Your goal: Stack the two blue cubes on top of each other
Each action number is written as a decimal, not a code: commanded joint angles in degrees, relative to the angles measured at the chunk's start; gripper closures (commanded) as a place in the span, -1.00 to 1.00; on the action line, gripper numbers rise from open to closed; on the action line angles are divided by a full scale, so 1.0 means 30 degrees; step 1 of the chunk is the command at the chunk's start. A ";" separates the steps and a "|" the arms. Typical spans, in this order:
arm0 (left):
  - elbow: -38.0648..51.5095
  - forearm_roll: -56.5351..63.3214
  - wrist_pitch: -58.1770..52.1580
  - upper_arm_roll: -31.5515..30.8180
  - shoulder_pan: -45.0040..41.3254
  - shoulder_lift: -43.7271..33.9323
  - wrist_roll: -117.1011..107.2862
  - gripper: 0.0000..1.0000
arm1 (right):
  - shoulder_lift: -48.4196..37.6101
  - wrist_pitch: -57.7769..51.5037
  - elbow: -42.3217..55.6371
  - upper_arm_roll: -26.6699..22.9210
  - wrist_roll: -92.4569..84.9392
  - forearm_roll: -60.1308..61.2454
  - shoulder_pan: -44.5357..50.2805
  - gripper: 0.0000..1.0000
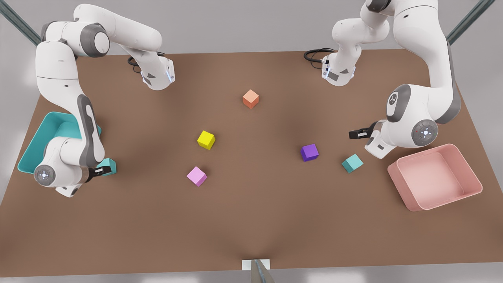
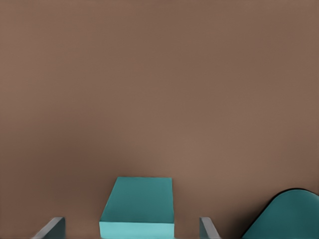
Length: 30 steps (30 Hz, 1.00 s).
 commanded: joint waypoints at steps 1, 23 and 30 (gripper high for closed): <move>0.0008 0.0032 -0.0011 -0.0008 0.0000 -0.0020 -0.0130 -1.00 | -0.0094 0.0509 -0.0273 -0.0004 -0.0832 -0.0283 0.0003 -1.00; 0.0008 0.0032 0.0018 -0.0008 0.0000 0.0009 -0.0130 -1.00 | 0.0932 0.0596 -0.2001 -0.0854 0.0545 -0.1250 0.0003 -1.00; 0.0008 0.0032 -0.0011 -0.0008 0.0000 0.0009 -0.0159 -1.00 | 0.1371 0.0567 -0.2031 -0.0854 0.0750 -0.1250 0.0120 -0.32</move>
